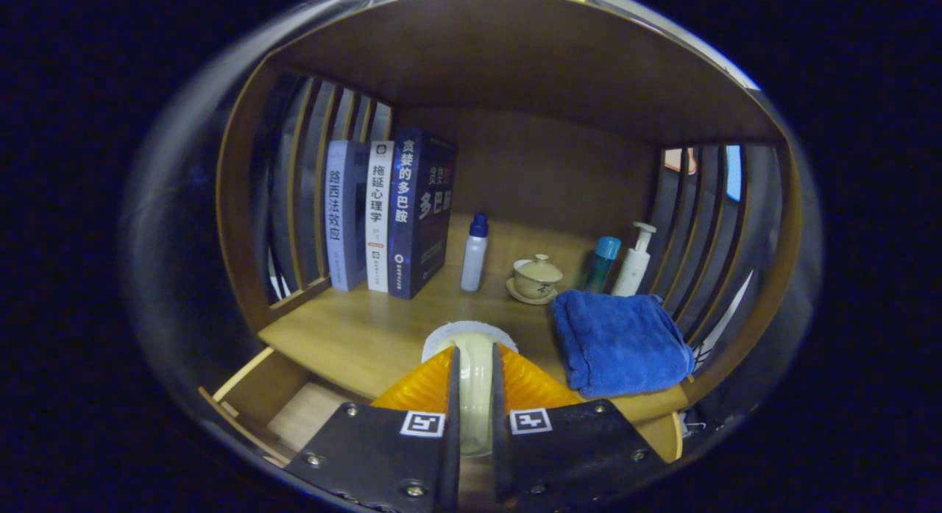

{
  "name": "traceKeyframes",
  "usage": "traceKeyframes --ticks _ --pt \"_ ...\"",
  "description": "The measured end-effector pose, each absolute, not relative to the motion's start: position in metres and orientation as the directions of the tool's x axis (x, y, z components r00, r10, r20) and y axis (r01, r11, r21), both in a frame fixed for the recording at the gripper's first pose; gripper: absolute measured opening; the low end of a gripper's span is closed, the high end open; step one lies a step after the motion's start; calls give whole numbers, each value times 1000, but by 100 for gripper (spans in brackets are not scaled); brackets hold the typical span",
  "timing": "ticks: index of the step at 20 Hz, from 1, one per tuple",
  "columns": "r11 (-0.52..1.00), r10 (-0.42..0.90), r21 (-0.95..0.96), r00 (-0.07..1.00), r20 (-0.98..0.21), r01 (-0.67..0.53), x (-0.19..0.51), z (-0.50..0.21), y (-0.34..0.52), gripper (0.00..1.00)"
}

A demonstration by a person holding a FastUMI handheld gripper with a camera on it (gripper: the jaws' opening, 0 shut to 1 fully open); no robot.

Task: Pull open the drawer, take out the items inside it, and place them on the countertop above the cabinet.

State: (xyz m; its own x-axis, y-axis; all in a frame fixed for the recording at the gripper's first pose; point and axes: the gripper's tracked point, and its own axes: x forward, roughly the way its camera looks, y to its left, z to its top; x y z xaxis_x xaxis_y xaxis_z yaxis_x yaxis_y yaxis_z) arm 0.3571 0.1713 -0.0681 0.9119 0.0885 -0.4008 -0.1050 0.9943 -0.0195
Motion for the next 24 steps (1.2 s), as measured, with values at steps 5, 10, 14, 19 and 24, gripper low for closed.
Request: traceKeyframes --ticks 5,10,14,19,24 --pt "996 64 -26 893 -445 -84 391 -101 185 18" --pt "997 6 -66 916 -400 -36 422 -106 177 18" --pt "990 -67 -137 939 -339 21 453 -110 163 18" --pt "993 -89 -103 945 -316 59 467 -110 159 18" --pt "997 -47 -74 955 -291 27 466 -113 156 34"
